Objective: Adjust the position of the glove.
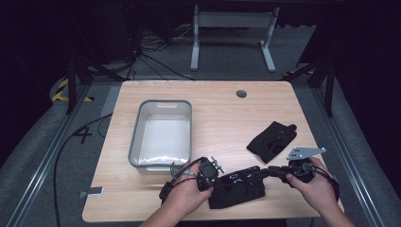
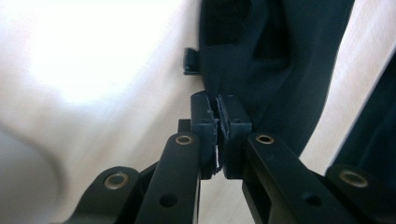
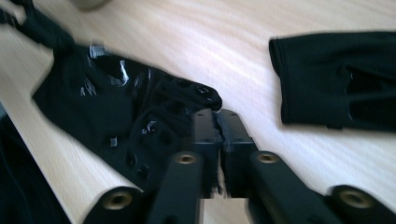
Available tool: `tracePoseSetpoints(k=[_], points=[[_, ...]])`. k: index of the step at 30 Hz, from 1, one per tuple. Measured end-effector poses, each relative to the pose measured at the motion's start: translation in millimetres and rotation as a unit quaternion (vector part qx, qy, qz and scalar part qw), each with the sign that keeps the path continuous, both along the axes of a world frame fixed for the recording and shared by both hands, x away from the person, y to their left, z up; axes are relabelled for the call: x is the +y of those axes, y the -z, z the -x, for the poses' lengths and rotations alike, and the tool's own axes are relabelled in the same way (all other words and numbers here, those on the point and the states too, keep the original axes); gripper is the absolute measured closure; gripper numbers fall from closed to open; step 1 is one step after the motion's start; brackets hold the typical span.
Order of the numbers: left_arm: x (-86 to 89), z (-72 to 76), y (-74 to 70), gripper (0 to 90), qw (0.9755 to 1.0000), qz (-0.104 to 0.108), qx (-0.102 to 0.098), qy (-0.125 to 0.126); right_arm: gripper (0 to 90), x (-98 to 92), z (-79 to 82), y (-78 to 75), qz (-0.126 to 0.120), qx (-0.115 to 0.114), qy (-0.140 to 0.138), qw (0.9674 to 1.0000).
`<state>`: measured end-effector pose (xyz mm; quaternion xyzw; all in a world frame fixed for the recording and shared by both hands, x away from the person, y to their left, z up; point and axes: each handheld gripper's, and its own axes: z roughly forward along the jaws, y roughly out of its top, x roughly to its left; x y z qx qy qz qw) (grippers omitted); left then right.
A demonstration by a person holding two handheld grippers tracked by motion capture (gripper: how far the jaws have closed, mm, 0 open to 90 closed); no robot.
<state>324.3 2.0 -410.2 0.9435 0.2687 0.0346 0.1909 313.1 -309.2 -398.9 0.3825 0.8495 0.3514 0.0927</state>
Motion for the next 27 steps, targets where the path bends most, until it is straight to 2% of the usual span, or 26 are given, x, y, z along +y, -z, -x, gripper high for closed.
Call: tracePoseSetpoints(k=[3,6,7,11,14,15,20,22,24,27], points=[[2.4,-4.7,0.7,86.4,0.9999,-0.002,-0.004,-0.009,88.3,-1.9,5.8,4.1,0.012,0.016,-0.003,0.9998],[-1.8,-7.6,7.0,86.1,0.9998,-0.014,-0.011,-0.002,88.8,0.7,9.7,13.7,0.024,0.032,-0.011,0.9991],[-4.2,-8.5,9.0,86.1,0.9996,-0.022,-0.015,0.008,88.8,1.7,9.7,15.9,0.024,0.034,-0.015,0.9990],[-9.9,-11.4,11.1,86.0,0.9976,-0.045,-0.039,0.037,88.7,8.5,3.5,21.8,0.034,0.028,-0.026,0.9987],[-11.3,-14.8,11.8,84.8,0.9967,-0.046,-0.053,0.040,88.4,12.4,-5.7,23.9,0.040,0.013,-0.027,0.9988],[-11.1,-15.6,11.7,81.5,0.9963,-0.046,-0.061,0.038,88.4,13.5,-9.4,25.0,0.043,0.012,-0.027,0.9986],[-7.6,-16.5,9.8,67.5,0.9970,-0.023,-0.073,0.012,88.3,14.5,-12.9,26.7,0.039,0.011,-0.026,0.9988],[-5.6,-16.7,7.2,65.9,0.9976,-0.007,-0.068,0.007,88.2,13.6,-12.1,25.8,0.039,0.009,-0.027,0.9988],[-3.4,-16.3,4.2,59.7,0.9984,0.015,-0.054,0.003,87.3,11.4,-11.4,23.9,0.034,0.006,-0.025,0.9991],[0.1,-15.1,-2.4,54.3,0.9980,0.051,-0.037,0.000,85.2,6.4,-12.9,20.4,0.028,0.001,-0.018,0.9995]])
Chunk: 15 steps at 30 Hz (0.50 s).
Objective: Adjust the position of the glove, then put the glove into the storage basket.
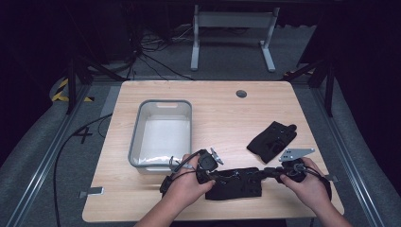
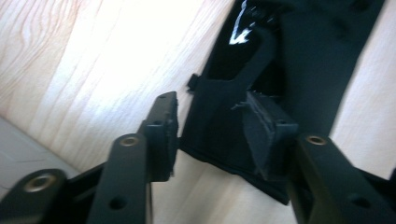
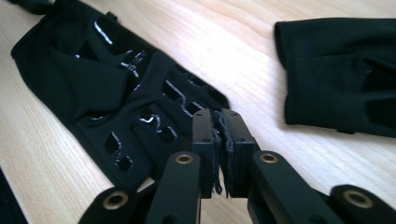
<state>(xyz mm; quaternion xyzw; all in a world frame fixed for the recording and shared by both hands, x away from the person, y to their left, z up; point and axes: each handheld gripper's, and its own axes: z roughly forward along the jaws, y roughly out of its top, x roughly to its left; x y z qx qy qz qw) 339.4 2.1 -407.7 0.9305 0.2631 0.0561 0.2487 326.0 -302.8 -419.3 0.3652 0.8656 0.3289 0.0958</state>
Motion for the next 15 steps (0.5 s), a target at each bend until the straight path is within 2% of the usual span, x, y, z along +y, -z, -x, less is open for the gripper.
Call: tracePoseSetpoints(k=[1,2,3,4,5,6,10,15], points=[[0.0,0.0,0.0,52.8,1.0000,0.000,0.000,0.000,85.2,0.0,0.0,0.0,0.000,0.000,0.000,1.0000],[1.1,-0.7,-3.0,51.8,0.9998,0.017,0.006,-0.002,83.8,-4.1,-0.4,-2.6,-0.003,-0.006,0.005,1.0000],[1.7,-2.8,-9.2,50.7,0.9989,0.045,0.016,-0.003,83.3,-6.3,-0.3,-3.9,-0.004,-0.007,0.007,0.9999],[1.4,-4.3,-12.3,49.8,0.9983,0.056,0.018,-0.002,82.6,-8.7,-0.2,-4.9,-0.005,-0.008,0.009,0.9999],[1.4,-4.3,-12.3,49.0,0.9983,0.056,0.018,-0.002,82.6,-8.7,-0.2,-4.9,-0.005,-0.008,0.009,0.9999],[0.1,-5.0,-14.5,48.3,0.9974,0.069,0.021,-0.008,81.2,-13.7,-0.2,-6.4,-0.005,-0.009,0.015,0.9998],[-5.4,-11.4,-19.8,47.2,0.9972,0.071,0.024,-0.005,78.5,-22.3,-1.3,-7.0,-0.017,-0.016,0.029,0.9993],[-14.1,-16.3,-25.1,47.7,0.9964,0.083,0.018,-0.006,76.3,-28.6,-5.3,-7.7,-0.017,-0.022,0.039,0.9988]])
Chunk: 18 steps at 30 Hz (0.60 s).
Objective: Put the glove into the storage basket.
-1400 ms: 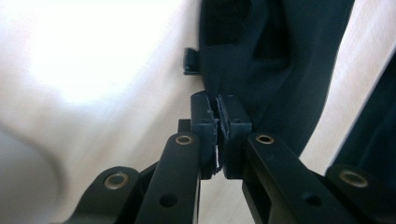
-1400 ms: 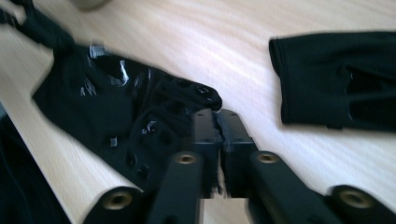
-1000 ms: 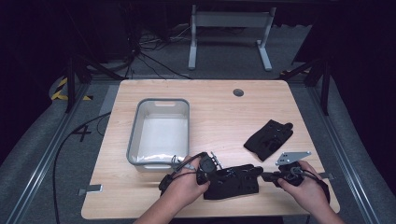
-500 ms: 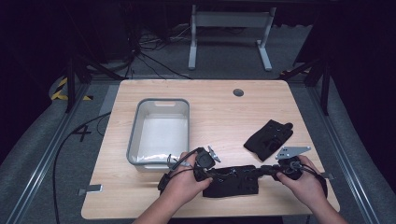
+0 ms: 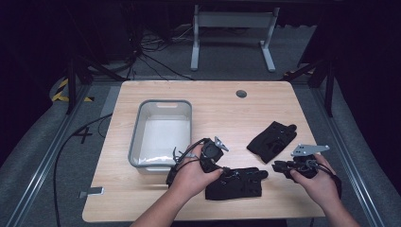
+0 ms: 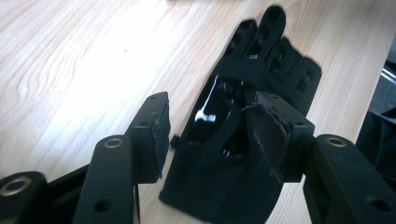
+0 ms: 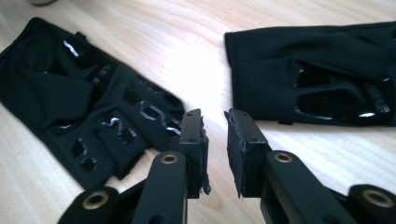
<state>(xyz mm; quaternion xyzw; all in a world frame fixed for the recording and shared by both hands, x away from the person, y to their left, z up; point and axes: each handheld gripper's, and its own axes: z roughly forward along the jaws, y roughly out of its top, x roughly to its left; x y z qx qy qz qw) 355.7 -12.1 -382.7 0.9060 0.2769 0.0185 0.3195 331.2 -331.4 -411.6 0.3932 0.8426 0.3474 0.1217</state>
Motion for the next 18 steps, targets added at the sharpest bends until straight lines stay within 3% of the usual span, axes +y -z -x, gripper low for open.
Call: tracePoseSetpoints(k=[5,10,18], points=[[3.9,4.0,6.5,48.3,1.0000,0.004,0.005,-0.001,72.6,-5.0,-15.5,2.6,0.012,-0.016,-0.001,0.9998],[6.4,3.7,15.7,48.5,0.9999,0.002,0.017,0.002,68.4,-8.3,-37.9,8.4,0.024,-0.015,0.005,0.9996],[17.0,6.3,16.1,48.4,0.9998,0.006,0.019,-0.001,63.8,-13.5,-78.0,11.2,0.044,-0.018,0.013,0.9988]])
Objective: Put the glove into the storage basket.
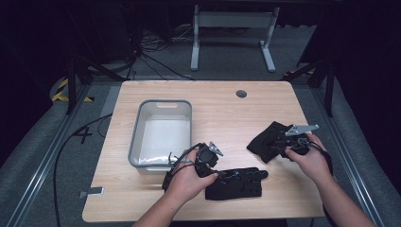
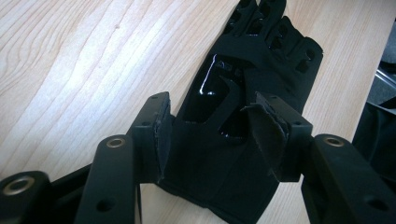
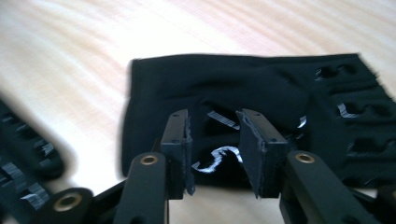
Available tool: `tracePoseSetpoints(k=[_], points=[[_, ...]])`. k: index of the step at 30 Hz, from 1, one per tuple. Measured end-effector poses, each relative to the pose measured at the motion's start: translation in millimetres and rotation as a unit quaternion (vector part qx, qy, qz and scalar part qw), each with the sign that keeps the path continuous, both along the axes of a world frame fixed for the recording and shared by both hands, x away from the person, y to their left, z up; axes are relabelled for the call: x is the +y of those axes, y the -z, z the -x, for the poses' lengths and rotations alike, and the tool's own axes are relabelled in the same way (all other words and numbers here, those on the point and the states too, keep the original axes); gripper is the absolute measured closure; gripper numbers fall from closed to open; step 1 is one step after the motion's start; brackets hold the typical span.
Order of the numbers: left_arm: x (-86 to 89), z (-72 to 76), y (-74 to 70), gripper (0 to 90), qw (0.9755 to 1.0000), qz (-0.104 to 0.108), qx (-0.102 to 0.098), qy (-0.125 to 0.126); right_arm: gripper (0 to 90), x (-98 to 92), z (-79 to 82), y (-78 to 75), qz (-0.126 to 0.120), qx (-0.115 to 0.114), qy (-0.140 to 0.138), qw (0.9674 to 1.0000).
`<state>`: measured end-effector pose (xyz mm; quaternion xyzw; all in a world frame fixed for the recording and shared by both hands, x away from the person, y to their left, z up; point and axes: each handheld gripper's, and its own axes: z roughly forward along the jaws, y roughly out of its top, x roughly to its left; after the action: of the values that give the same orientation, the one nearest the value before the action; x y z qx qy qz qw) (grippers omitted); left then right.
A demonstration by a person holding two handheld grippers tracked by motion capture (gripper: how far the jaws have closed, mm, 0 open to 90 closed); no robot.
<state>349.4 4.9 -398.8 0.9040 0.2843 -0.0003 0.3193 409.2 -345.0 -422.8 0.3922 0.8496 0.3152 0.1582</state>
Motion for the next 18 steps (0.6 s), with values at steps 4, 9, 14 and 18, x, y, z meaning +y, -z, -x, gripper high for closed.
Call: tracePoseSetpoints(k=[4,9,14,18], points=[[3.5,3.2,-1.4,48.1,1.0000,0.001,-0.001,-0.002,63.8,-7.0,-20.4,-1.4,0.003,0.005,0.010,0.9999],[9.6,5.9,-1.1,47.9,1.0000,-0.003,0.002,-0.005,63.7,-10.6,-38.9,-3.0,0.015,0.010,0.022,0.9996],[14.4,5.7,-1.2,47.9,0.9999,0.000,0.001,-0.013,59.2,-8.7,-52.1,-4.2,0.022,0.006,0.018,0.9996],[14.5,7.1,-2.4,47.2,0.9999,-0.001,0.000,-0.012,52.3,-7.6,-63.2,-0.8,0.040,0.006,0.010,0.9991]])
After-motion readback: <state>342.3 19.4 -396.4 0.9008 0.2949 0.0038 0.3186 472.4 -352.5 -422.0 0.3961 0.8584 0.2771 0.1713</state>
